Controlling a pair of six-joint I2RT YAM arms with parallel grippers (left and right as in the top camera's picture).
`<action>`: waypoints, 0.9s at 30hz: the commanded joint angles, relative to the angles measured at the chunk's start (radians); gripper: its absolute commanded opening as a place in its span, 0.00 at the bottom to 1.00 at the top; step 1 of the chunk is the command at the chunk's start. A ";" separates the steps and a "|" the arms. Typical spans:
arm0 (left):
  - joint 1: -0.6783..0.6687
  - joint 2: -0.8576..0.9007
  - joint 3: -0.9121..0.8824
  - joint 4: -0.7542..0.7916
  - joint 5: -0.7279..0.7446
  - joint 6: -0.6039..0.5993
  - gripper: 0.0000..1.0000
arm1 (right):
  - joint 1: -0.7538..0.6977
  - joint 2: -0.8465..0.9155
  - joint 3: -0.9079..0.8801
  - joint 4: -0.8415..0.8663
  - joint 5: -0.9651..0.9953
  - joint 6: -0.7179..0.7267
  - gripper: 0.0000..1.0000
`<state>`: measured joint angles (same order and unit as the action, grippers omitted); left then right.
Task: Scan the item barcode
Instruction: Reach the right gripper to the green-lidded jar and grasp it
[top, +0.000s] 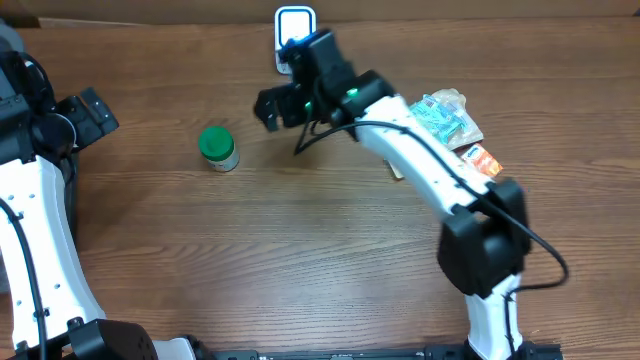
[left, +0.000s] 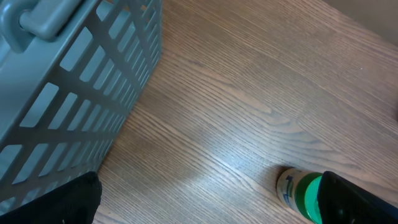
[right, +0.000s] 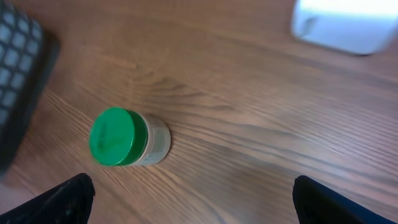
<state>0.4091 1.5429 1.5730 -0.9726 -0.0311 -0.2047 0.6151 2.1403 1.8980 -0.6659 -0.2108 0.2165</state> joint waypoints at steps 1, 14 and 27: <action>0.000 0.007 0.012 0.000 -0.002 0.018 1.00 | 0.067 0.052 0.013 0.085 -0.011 -0.015 0.99; 0.000 0.007 0.012 0.000 -0.002 0.018 1.00 | 0.161 0.204 0.013 0.289 -0.026 0.084 1.00; 0.000 0.007 0.012 0.000 -0.002 0.018 1.00 | 0.269 0.247 0.013 0.367 0.233 -0.274 1.00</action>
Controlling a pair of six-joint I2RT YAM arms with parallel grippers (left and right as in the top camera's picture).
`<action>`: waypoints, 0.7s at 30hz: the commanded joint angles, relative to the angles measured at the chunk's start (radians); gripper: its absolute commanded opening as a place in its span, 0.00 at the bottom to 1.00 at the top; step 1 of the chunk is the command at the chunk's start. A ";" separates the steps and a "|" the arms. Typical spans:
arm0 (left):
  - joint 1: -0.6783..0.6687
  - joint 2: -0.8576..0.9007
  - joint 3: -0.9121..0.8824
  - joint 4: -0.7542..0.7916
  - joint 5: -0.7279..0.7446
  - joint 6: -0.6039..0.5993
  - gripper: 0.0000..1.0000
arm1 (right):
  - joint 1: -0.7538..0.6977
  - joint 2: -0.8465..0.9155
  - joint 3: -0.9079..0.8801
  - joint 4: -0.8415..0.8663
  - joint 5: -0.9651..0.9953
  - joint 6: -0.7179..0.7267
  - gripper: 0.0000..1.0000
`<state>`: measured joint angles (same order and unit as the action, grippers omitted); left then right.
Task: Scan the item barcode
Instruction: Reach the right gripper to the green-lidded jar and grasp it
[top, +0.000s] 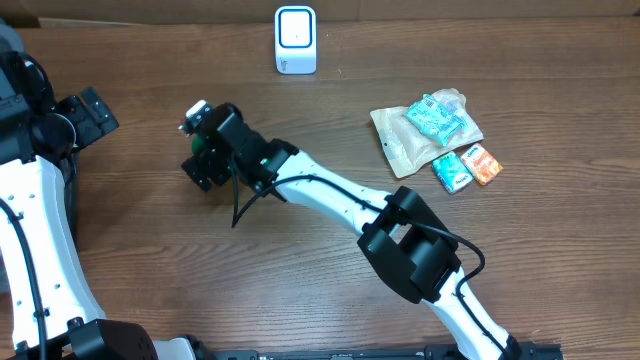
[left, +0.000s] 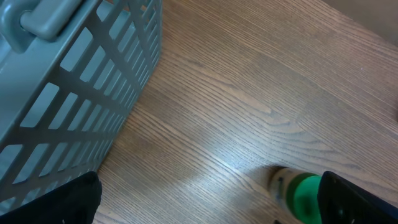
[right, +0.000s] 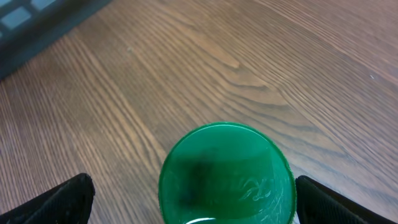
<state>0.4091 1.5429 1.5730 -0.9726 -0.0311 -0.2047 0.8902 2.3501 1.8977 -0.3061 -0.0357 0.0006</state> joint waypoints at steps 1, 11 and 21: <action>0.000 0.007 0.012 0.000 -0.002 0.018 1.00 | -0.006 0.040 0.014 0.008 0.058 -0.058 1.00; 0.000 0.007 0.012 0.000 -0.002 0.018 1.00 | -0.021 0.040 0.013 0.036 0.061 0.006 0.81; 0.000 0.007 0.012 0.000 -0.003 0.018 1.00 | -0.024 0.010 0.016 -0.024 0.061 0.006 0.63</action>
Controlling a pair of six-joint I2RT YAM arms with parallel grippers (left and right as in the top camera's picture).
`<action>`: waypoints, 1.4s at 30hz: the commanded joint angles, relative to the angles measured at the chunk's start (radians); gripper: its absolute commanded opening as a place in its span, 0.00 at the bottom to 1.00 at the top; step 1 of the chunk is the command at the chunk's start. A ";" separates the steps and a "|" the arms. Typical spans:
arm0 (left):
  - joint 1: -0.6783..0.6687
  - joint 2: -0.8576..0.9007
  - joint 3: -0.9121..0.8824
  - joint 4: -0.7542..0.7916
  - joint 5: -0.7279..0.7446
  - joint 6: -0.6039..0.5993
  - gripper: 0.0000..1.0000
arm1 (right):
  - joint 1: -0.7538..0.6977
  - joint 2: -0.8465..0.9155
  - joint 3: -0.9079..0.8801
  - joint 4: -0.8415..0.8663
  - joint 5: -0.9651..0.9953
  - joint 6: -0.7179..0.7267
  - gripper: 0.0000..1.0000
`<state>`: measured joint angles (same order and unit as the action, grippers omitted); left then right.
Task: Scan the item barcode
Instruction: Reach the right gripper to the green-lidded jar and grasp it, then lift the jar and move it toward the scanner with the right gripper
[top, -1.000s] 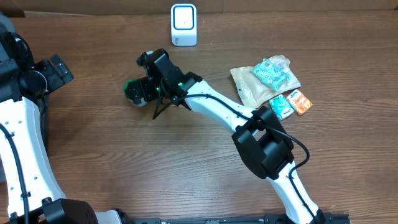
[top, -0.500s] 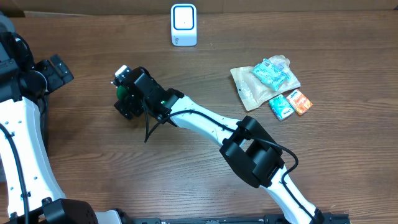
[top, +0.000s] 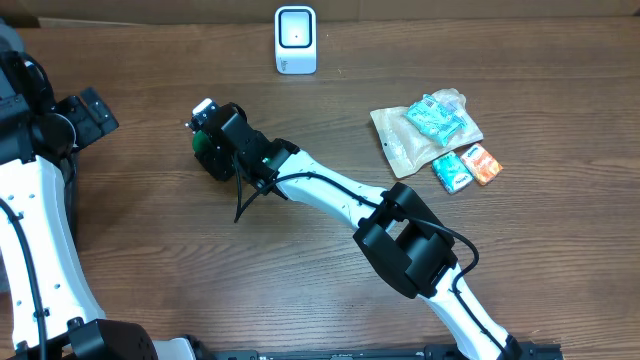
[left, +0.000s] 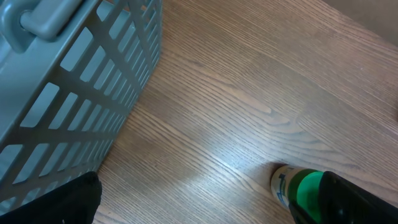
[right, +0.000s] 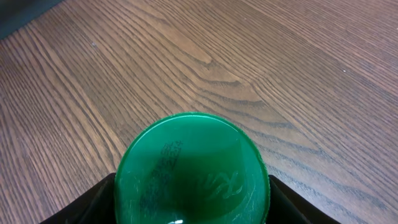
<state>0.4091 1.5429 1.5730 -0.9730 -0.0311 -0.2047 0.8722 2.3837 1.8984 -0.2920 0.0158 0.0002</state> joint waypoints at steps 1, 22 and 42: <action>0.000 0.007 0.012 0.001 -0.002 0.018 1.00 | -0.008 -0.039 0.015 -0.057 0.009 0.006 0.63; 0.000 0.007 0.012 0.001 -0.002 0.018 1.00 | -0.285 -0.247 0.006 -0.833 -0.545 -0.930 0.65; 0.000 0.007 0.012 0.001 -0.002 0.018 1.00 | -0.335 -0.161 -0.034 -0.715 -0.600 -1.027 0.66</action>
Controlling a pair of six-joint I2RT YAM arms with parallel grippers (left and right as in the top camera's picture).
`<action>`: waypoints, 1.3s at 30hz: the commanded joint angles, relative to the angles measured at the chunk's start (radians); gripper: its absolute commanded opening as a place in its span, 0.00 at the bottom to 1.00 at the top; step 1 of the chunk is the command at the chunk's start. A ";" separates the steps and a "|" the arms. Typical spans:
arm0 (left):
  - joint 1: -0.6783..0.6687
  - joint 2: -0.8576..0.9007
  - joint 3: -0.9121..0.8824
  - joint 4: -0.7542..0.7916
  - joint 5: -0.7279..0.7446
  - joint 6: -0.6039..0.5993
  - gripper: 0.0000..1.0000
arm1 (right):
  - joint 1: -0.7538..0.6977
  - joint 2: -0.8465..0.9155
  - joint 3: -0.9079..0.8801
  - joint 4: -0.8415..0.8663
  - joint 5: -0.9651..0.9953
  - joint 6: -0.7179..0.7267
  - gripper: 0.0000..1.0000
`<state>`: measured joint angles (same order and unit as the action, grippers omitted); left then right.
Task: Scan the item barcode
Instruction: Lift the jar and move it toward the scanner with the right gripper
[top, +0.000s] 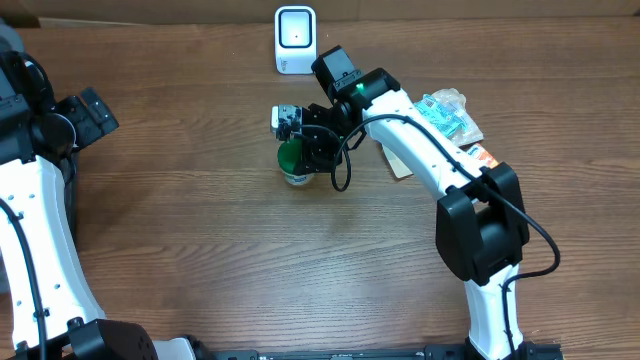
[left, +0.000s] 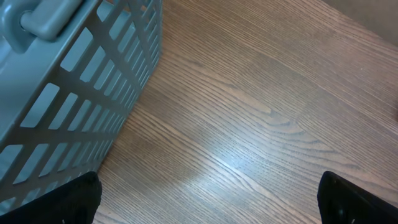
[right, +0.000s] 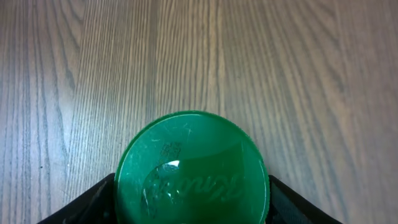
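Observation:
A small jar with a green lid fills the bottom of the right wrist view, and my right gripper is shut on it, one dark finger on each side. From overhead the jar is in front of the white scanner, a short way off. Whether it touches the table I cannot tell. No barcode shows. My left gripper stays open over bare wood at the far left, nothing between its fingers.
A grey slatted basket stands by the left gripper. Several snack packets lie at the back right, partly under the right arm. The wooden table stretches between them.
My right gripper, still shut on the jar, has moved from the table's left part to the middle, in front of the scanner. The jar has gone from the left wrist view.
At first my right gripper was open near the scanner and the jar stood alone to the left. Then the gripper was over the jar, fingers apart. Then it was shut on the jar there, and now holds it before the scanner. The left arm stayed put.

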<state>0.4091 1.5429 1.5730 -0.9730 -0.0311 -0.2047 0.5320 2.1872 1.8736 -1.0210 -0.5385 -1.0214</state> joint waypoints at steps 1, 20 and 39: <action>0.000 0.007 0.012 0.001 -0.002 0.018 1.00 | 0.005 0.042 -0.009 0.011 -0.061 0.001 0.66; 0.000 0.007 0.012 0.001 -0.002 0.018 1.00 | -0.018 0.027 0.259 -0.138 0.100 1.078 1.00; 0.000 0.007 0.012 0.001 -0.003 0.018 1.00 | 0.154 0.132 0.166 -0.128 0.605 1.702 0.96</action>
<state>0.4091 1.5429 1.5730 -0.9726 -0.0311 -0.2047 0.6933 2.3051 2.0621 -1.1526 0.0769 0.6586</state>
